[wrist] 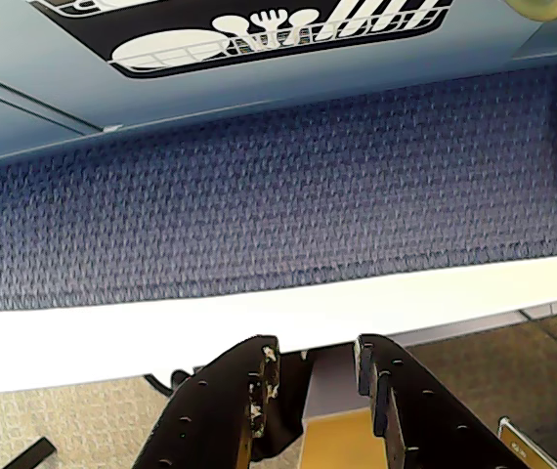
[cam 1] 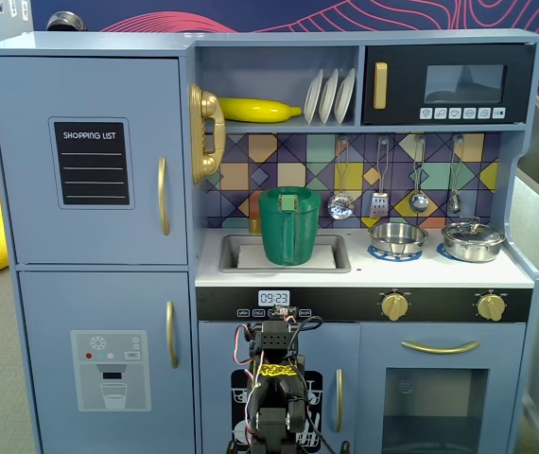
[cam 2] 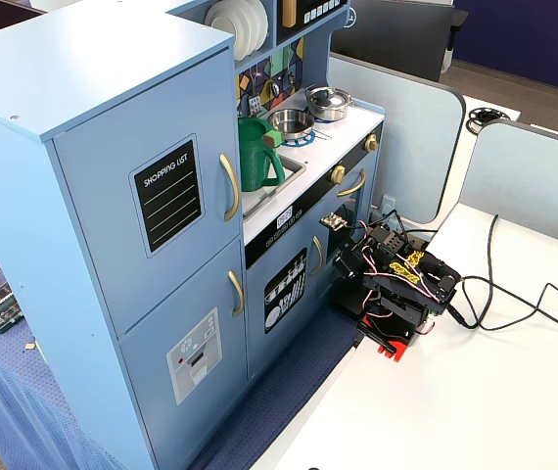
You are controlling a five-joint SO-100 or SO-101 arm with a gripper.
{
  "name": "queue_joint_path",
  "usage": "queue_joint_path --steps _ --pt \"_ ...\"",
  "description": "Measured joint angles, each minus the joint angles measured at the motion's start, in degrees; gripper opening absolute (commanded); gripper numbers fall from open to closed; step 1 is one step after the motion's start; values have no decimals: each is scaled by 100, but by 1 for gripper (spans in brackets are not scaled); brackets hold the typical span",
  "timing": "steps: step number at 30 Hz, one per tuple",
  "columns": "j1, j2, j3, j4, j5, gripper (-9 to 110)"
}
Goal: Open the left cabinet door
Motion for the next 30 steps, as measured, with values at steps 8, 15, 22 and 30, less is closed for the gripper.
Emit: queue_joint_path --steps 8,15,22,30 --pt "88 0 0 35 -185 0" --pt "88 9 0 35 -246 0" --pt "-1099 -132 -378 -826 -439 0" --pt "-2531 -879 -1811 -3533 -1687 3"
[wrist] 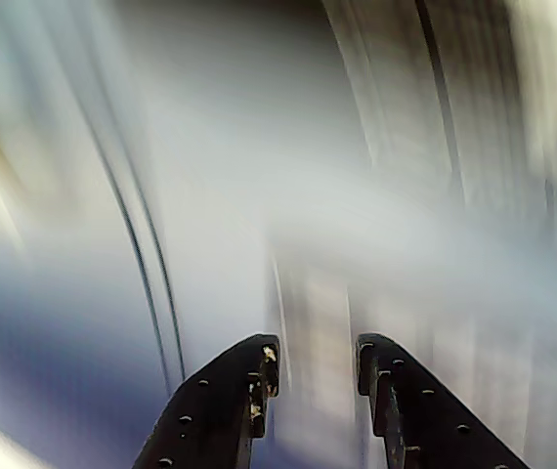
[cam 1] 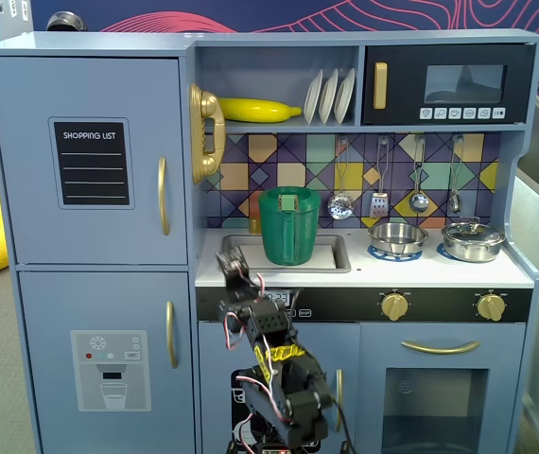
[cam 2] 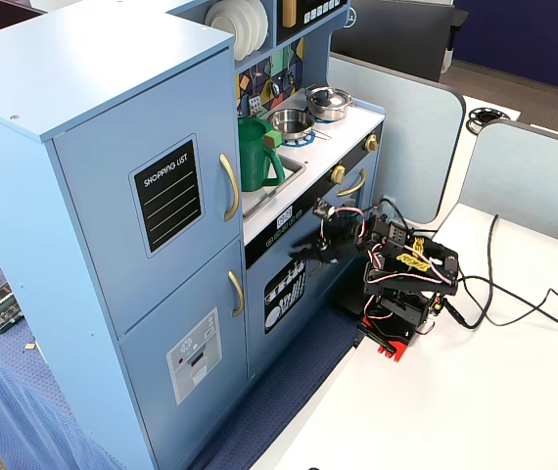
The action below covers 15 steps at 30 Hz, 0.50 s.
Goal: Open the left cabinet door
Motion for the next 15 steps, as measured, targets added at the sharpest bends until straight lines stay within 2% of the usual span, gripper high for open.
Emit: queue_joint_path --steps 6,10,15 --pt "-905 -993 -1556 -668 9 15" --pt "-1134 -1670 -2399 -1081 255 22" --pt "-1310 -2373 -3120 -1767 773 21"
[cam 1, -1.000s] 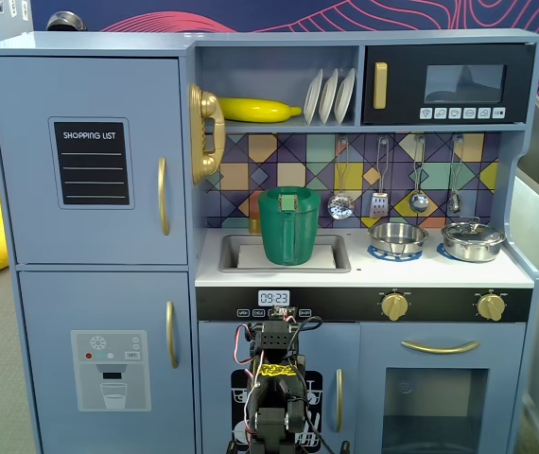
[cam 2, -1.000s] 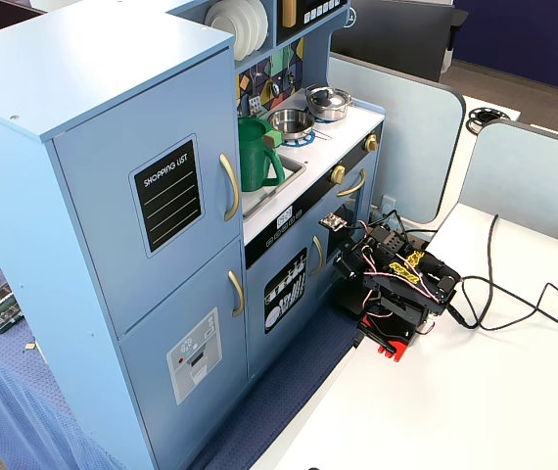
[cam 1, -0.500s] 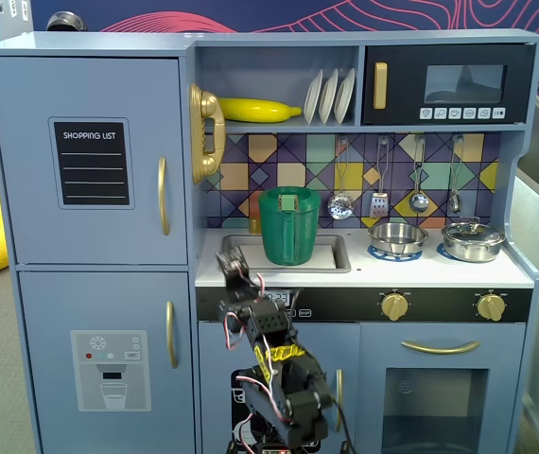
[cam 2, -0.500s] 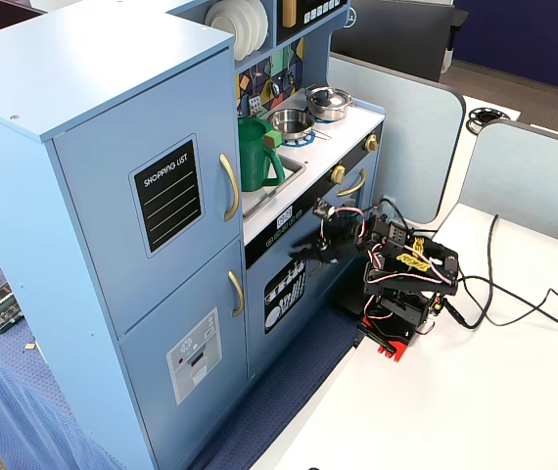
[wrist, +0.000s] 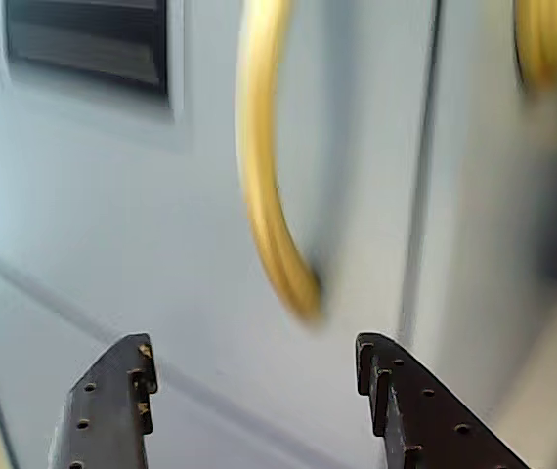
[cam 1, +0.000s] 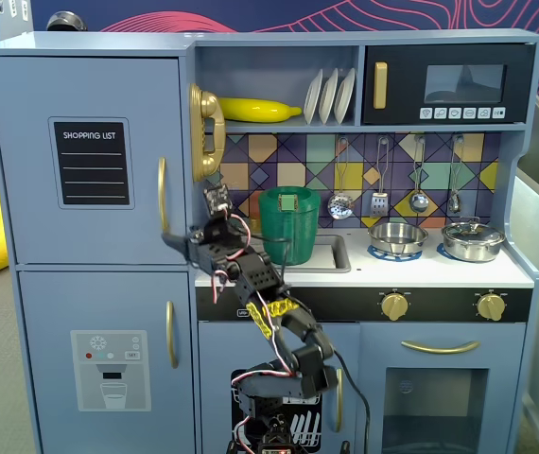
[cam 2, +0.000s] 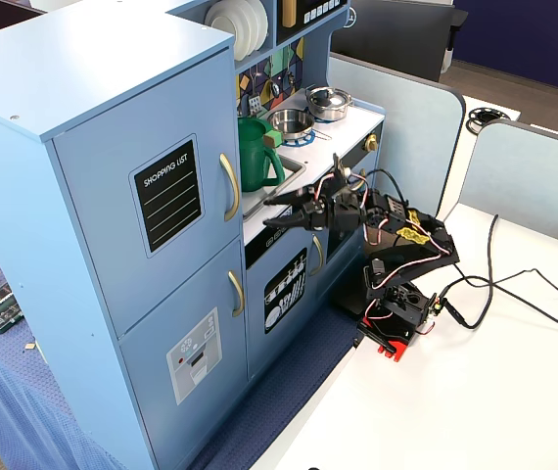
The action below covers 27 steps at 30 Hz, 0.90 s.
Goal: Open the left cabinet door
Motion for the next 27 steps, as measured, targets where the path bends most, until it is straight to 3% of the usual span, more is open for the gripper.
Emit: queue_joint_path --steps 18,27 --pt "-360 -2338 -1433 -1740 123 16" --pt "-1397 -2109 -1547 -967 -220 16"
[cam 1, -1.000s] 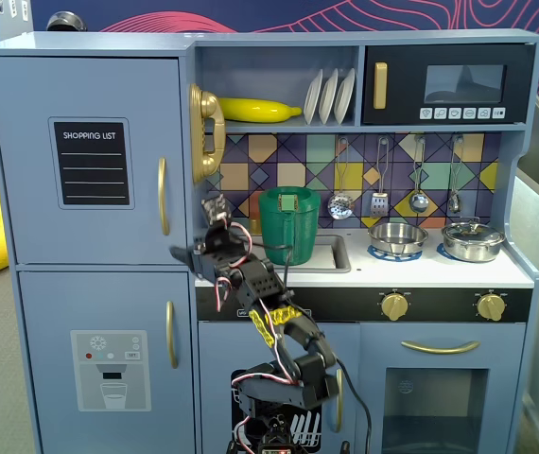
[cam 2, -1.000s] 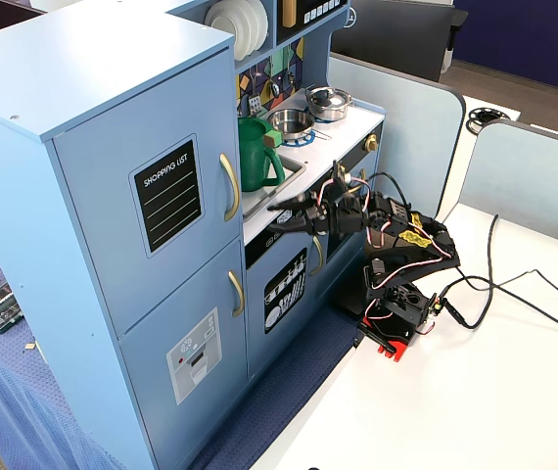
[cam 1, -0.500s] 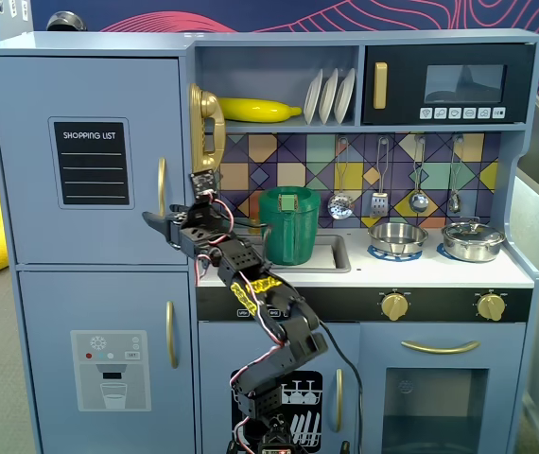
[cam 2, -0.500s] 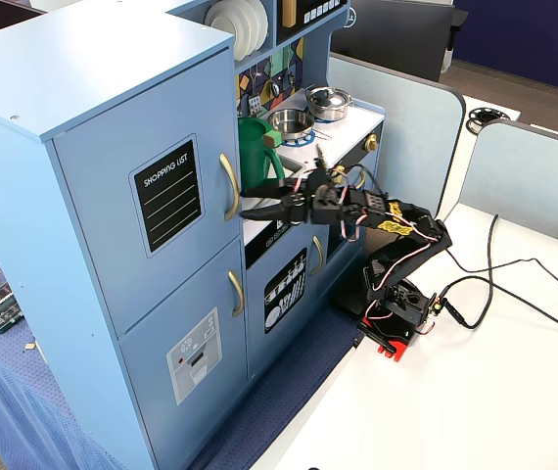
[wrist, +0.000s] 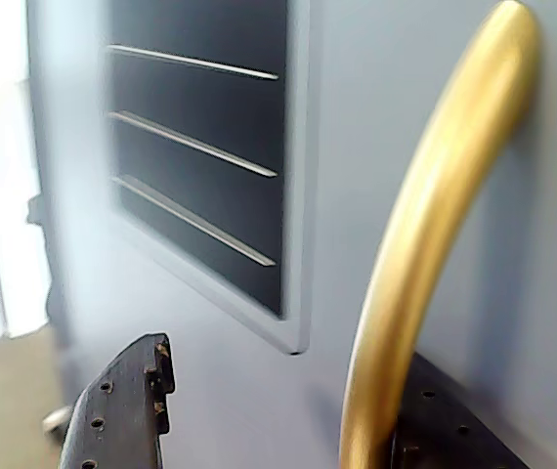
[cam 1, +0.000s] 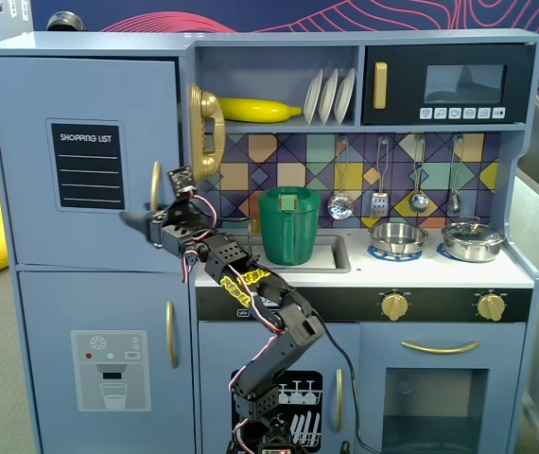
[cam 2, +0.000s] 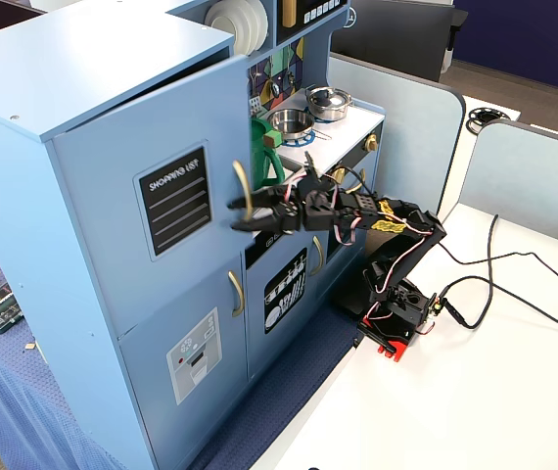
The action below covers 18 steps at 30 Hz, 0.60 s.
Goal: Open the left cabinet door
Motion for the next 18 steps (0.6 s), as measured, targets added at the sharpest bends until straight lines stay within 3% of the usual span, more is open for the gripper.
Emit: queue_joint_path --steps 10,18 --pt "-809 1450 387 1222 -185 17" --pt "-932 3164 659 2892 -281 16"
